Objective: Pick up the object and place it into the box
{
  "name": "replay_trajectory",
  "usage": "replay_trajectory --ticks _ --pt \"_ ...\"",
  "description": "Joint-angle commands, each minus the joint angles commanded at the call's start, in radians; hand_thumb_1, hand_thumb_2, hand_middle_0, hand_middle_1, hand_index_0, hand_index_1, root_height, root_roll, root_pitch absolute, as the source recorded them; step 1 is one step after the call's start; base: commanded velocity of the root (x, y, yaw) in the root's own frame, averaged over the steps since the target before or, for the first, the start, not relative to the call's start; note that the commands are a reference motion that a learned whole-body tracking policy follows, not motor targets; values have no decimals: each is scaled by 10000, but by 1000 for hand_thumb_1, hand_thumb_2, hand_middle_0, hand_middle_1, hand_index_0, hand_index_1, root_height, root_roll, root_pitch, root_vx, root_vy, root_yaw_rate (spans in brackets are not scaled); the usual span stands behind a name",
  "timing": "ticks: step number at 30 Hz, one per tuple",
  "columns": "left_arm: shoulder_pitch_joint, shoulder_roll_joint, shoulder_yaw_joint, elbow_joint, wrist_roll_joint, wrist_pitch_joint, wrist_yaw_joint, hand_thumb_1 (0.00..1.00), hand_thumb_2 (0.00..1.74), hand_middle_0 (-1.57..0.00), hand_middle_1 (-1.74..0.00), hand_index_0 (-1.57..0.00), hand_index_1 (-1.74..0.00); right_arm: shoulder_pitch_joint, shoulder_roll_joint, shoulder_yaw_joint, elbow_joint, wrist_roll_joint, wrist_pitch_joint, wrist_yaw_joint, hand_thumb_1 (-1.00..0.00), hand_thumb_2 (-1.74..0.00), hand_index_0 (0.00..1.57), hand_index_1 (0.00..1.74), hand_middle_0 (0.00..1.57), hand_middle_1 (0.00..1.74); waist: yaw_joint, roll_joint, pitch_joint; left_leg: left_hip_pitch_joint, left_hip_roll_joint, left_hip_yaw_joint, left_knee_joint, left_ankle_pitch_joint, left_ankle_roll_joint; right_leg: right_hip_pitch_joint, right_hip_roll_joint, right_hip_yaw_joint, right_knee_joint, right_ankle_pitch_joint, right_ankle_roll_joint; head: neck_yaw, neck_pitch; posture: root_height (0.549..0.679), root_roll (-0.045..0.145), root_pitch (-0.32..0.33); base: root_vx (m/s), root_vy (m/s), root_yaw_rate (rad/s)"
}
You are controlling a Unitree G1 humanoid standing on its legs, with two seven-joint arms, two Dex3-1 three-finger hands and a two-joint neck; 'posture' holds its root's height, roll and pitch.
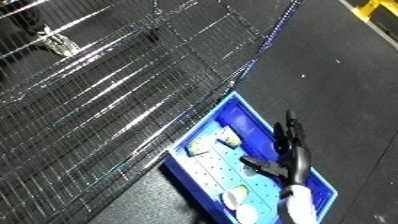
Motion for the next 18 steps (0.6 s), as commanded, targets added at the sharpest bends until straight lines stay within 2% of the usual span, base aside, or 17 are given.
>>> replay_trajectory --ticks 6,9,13,18 --pt "29 -30 3 -130 129 46 133 1000 1740 -1570 -1740 -1570 -1740 -68 162 559 -1103 -1242 324 667 0 0 0 0 0 0 214 -231 -28 -73 43 -133 -37 92 -12 44 61 -102 12 -40 -22 -1073 12 662 81 34 13 -46 92" --pt "50 1 48 -166 216 140 220 1000 1740 -1570 -1740 -1570 -1740 -194 163 942 -1620 -1758 573 1059 0 0 0 0 0 0 402 -405 -39 -142 67 -240 66 71 -11 83 74 -189 18 -55 -46 -1590 8 662 80 31 13 -84 124" --pt "136 49 186 -155 302 248 226 1000 1740 -1570 -1740 -1570 -1740 -389 309 1391 -2113 -1975 682 1539 0 0 0 0 0 0 707 -665 -25 -277 136 -400 258 26 -18 155 96 -356 70 -96 -89 -2184 -84 661 75 25 5 -116 152" --pt "215 151 446 -196 482 477 43 1000 1740 -1570 -1740 -1570 -1740 -552 590 1792 -2507 -2046 776 2025 0 0 0 0 0 0 1090 -959 19 -440 210 -619 475 20 -7 262 174 -572 309 -232 -163 -3039 -239 659 66 12 22 -128 209"
